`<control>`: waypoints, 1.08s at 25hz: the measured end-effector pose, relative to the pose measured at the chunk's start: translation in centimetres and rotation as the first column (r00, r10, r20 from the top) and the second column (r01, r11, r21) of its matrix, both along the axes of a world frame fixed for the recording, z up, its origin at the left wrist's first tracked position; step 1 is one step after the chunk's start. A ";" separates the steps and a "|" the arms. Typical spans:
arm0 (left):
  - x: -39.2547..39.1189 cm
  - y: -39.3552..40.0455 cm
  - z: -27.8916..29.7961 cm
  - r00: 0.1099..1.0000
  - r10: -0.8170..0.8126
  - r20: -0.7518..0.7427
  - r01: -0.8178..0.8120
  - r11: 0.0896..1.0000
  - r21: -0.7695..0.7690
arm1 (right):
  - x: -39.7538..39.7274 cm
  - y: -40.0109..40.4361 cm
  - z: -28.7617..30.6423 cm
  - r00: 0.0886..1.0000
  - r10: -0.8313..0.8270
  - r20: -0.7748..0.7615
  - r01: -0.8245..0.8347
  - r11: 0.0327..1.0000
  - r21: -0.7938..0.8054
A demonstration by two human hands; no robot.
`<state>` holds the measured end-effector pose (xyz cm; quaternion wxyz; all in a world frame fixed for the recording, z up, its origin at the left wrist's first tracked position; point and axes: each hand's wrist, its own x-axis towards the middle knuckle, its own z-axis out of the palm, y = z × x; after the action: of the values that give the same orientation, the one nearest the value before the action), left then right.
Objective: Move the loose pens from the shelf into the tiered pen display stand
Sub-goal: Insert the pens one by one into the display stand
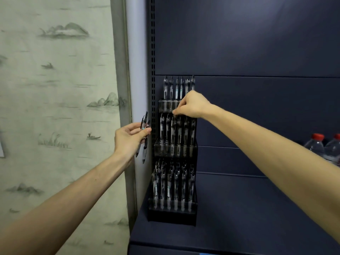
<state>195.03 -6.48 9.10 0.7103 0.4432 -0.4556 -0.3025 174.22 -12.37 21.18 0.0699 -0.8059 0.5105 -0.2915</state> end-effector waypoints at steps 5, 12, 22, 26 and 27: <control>-0.3 -0.2 0.1 1.000 0.010 0.014 -0.011 1.000 0.015 | 0.6 0.1 -2.0 0.995 -0.098 -0.008 0.097 0.992 -0.083; -1.6 0.0 0.6 0.995 -0.048 -0.087 0.046 0.999 -0.018 | 1.7 1.3 -1.9 0.985 0.171 -0.037 -0.174 0.945 -0.278; -2.3 0.9 1.7 0.981 -0.103 -0.166 0.100 0.995 -0.029 | 2.2 0.9 -3.3 0.953 0.278 0.116 -0.259 0.953 -0.159; -1.8 0.8 1.5 0.982 -0.099 -0.160 0.095 0.995 -0.032 | 2.7 1.3 -3.3 0.934 0.328 0.143 -0.305 0.939 -0.162; -1.6 0.6 1.4 0.986 -0.089 -0.140 0.084 0.996 -0.039 | 2.8 1.4 -3.2 0.936 0.319 0.145 -0.295 0.941 -0.167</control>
<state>193.42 -5.85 10.53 0.7342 0.3886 -0.4277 -0.3563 176.97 -10.99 17.96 0.1003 -0.8509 0.3482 -0.3803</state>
